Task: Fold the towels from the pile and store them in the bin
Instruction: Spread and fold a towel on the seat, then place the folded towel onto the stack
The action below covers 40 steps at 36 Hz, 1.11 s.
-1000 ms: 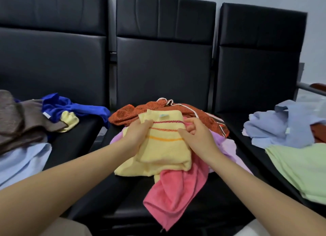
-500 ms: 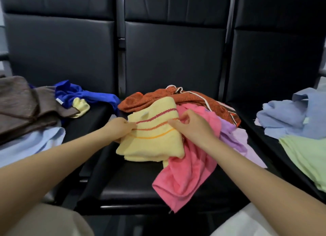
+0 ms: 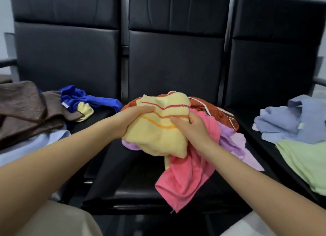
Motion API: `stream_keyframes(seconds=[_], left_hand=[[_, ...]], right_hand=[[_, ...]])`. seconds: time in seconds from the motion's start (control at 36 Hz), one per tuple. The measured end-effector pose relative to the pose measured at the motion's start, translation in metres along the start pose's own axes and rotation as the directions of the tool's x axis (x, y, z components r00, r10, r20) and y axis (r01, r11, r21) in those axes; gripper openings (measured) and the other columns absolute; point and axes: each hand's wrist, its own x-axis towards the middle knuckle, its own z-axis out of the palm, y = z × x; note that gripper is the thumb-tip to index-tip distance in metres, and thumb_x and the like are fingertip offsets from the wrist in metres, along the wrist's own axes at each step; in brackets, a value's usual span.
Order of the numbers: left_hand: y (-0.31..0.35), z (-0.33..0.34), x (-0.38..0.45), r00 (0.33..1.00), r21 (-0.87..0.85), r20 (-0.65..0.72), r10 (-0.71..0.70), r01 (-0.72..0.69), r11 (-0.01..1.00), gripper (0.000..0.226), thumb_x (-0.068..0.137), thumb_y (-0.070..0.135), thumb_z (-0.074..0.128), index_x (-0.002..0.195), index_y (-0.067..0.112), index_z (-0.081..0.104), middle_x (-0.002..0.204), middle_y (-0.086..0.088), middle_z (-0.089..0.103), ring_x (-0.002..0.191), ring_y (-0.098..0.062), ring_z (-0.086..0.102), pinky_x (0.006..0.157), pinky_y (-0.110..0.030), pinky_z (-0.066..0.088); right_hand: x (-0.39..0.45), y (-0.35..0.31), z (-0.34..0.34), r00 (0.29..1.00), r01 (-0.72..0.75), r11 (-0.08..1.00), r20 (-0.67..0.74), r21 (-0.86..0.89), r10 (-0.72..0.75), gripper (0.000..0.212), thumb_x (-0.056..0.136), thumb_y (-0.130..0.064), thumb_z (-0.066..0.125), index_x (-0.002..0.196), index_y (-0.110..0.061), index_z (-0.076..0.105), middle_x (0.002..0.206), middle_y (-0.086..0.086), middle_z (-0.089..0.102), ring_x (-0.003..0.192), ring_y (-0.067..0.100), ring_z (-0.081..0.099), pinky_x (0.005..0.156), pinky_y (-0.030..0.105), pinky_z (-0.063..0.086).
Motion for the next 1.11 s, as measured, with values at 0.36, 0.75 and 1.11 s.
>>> stream_keyframes(seconds=[0.36,0.75,1.11], left_hand=[[0.021,0.121,0.010,0.975,-0.042,0.061,0.213,-0.211,0.977,0.025,0.098,0.021,0.050,0.121,0.019,0.058,0.112,-0.001,0.066,0.098,-0.014,0.062,0.085,-0.028,0.050],[0.037,0.356,0.021,0.907,-0.193,0.421,0.021,0.067,0.979,0.045,0.085,0.023,0.065,0.127,0.011,0.053,0.119,-0.010,0.063,0.106,-0.027,0.063,0.091,-0.040,0.053],[-0.014,0.420,0.029,0.908,0.097,0.418,-0.034,-0.007,0.995,0.011,0.071,0.027,0.052,0.074,0.016,0.050,0.072,-0.004,0.054,0.058,-0.019,0.049,0.058,-0.025,0.044]], right_hand=[[-0.027,-0.009,-0.117,0.949,-0.215,0.907,-0.144,0.361,0.282,0.032,0.091,-0.022,0.065,0.122,-0.014,0.062,0.116,0.011,0.070,0.103,0.025,0.069,0.085,0.039,0.055],[-0.061,-0.002,-0.346,0.811,-0.335,0.938,-0.533,-0.083,0.242,0.020,0.092,-0.019,0.062,0.110,-0.010,0.062,0.118,0.020,0.064,0.093,0.024,0.061,0.089,0.040,0.051],[-0.053,0.065,-0.411,0.807,-0.473,0.540,-0.588,-0.696,-0.051,0.033,0.094,-0.034,0.058,0.115,-0.010,0.066,0.110,0.009,0.066,0.103,0.026,0.057,0.083,0.034,0.044]])
